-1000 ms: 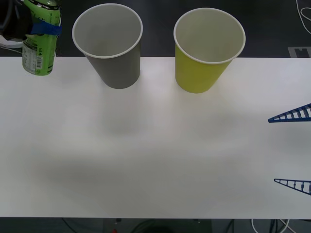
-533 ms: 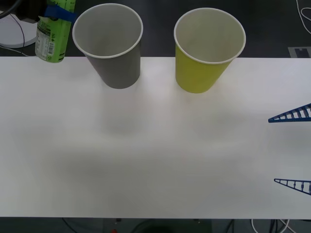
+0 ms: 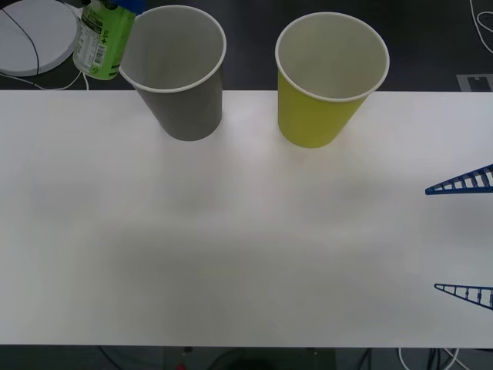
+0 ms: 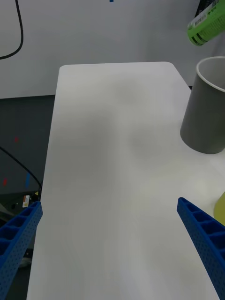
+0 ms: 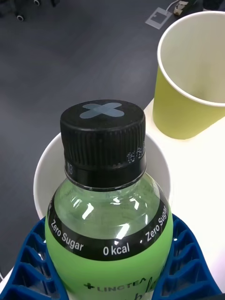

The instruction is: Put the can into the green bin and the plastic bottle into the gray bin

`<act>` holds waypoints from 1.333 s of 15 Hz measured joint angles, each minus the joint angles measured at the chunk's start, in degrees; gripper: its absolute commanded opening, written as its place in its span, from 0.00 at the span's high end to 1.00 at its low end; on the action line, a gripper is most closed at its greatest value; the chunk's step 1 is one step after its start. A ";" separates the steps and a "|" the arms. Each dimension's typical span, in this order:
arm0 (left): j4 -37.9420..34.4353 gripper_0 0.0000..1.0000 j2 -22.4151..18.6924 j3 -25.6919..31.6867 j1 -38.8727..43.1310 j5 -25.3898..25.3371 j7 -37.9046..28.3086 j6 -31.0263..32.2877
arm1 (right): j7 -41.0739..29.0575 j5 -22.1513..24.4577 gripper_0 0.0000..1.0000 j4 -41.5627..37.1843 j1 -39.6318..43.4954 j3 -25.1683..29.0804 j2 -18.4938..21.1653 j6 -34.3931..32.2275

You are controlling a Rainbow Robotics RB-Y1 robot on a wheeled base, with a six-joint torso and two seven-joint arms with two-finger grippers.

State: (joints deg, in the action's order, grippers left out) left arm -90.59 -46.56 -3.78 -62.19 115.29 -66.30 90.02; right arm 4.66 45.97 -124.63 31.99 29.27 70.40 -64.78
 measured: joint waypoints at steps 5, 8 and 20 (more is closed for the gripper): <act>6.69 1.00 2.11 -2.94 -4.65 -0.21 1.35 0.00 | 0.00 0.00 0.00 0.00 0.00 0.00 0.00 0.00; 10.43 1.00 3.21 -5.11 -7.10 0.22 1.95 0.00 | 0.00 0.00 0.00 0.00 0.00 0.00 0.00 0.00; 21.87 1.00 8.05 -9.46 -14.42 4.14 5.68 -0.01 | 0.00 0.00 0.00 0.00 0.00 0.00 0.00 0.00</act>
State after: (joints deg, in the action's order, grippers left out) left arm -68.72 -38.52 -13.24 -76.61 119.43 -60.63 90.01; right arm 4.66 45.97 -124.63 31.99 29.27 70.40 -64.78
